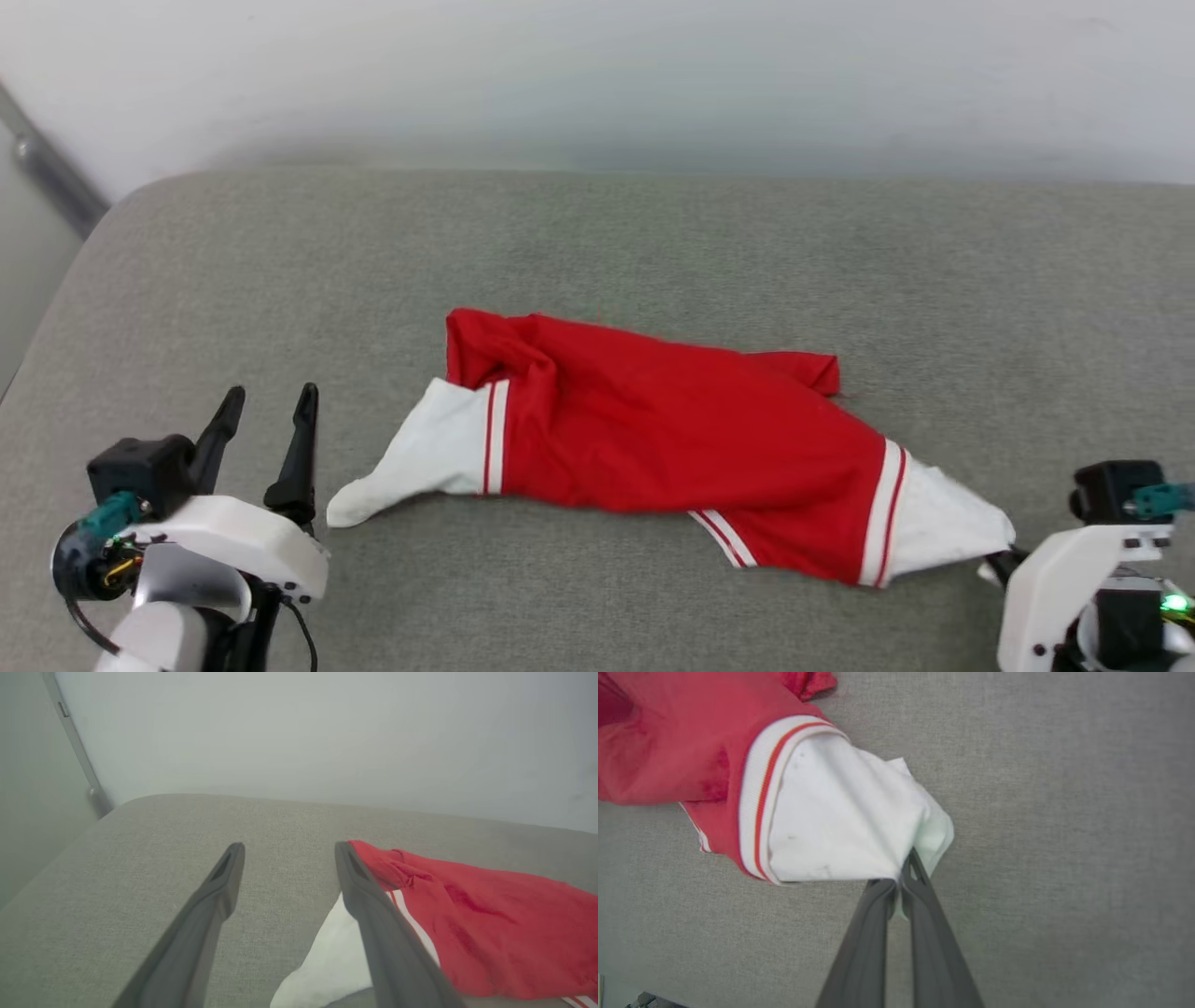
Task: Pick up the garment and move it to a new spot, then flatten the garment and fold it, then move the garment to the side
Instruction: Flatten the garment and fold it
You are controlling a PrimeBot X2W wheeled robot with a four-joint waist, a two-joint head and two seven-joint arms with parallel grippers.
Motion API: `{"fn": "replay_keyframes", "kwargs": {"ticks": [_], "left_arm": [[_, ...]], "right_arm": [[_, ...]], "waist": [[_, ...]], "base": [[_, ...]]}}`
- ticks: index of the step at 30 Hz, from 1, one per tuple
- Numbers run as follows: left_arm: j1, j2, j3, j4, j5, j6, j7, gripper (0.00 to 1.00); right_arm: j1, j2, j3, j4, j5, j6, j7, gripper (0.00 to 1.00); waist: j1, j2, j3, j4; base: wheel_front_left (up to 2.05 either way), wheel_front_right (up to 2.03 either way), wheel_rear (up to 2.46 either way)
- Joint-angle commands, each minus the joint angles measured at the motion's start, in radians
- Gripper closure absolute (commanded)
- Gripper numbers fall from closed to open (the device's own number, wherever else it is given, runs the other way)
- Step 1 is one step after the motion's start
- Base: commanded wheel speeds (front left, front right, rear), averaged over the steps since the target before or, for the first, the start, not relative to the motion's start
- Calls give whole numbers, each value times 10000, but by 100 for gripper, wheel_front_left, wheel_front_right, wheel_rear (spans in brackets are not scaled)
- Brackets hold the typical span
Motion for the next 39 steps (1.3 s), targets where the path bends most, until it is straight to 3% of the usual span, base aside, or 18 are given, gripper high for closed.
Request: {"fn": "replay_keyframes", "kwargs": {"ticks": [1, 7, 14, 21, 27, 28, 29, 31, 32, 33, 39], "left_arm": [[118, 87, 90, -94, -248, -77, 396, 0], [91, 691, 93, -405, -1352, -386, 2941, 0], [136, 1436, -468, -191, -2347, -683, 6063, 0], [-139, 1664, -893, 563, -2874, -806, 7386, 0], [65, 1344, -1612, 1351, -3507, -932, 8654, 0], [124, 1316, -1783, 1451, -3591, -944, 8946, 6], [185, 1249, -1919, 1526, -3706, -965, 9172, 40], [233, 1185, -2197, 1545, -3856, -1002, 9555, 69], [266, 1145, -2302, 1514, -3955, -1020, 9682, 95], [299, 1125, -2391, 1467, -3974, -1036, 9752, 100], [129, 1280, -2352, 1297, -3638, -1016, 8976, 100]], "right_arm": [[130, 32, -241, -100, -98, -7, -84, 100], [331, 197, -960, -358, -246, -7, -118, 100], [122, 445, -811, -521, -259, -7, -255, 100], [-127, 582, -528, -315, -212, -7, -521, 100], [-267, 607, -493, -152, -231, -5, -667, 100], [-283, 609, -481, -134, -224, -5, -689, 100], [-288, 610, -475, -111, -210, -7, -691, 100], [-334, 614, -476, -74, -152, -7, -734, 100], [-351, 613, -496, -60, -134, -7, -742, 100], [-353, 614, -506, -44, -121, -5, -769, 100], [-367, 613, -464, 16, -106, -7, -877, 100]], "waist": [[-1, 0, -162, -249], [-1, 0, -259, -690], [-1, 0, 265, -1206], [-1, 0, 931, -1511], [-1, 0, 1145, -1590], [-1, 0, 1163, -1598], [-1, 0, 1169, -1603], [-1, 0, 1161, -1607], [-1, 0, 1151, -1595], [-1, 0, 1137, -1582], [-1, 0, 938, -1484]], "base": [[0, 0, 0], [0, 0, 0], [0, 0, 0], [0, 0, 0], [0, 0, 0], [0, 0, 0], [0, 0, 0], [0, 0, 0], [0, 0, 0], [0, 0, 0], [0, 0, 0]]}}
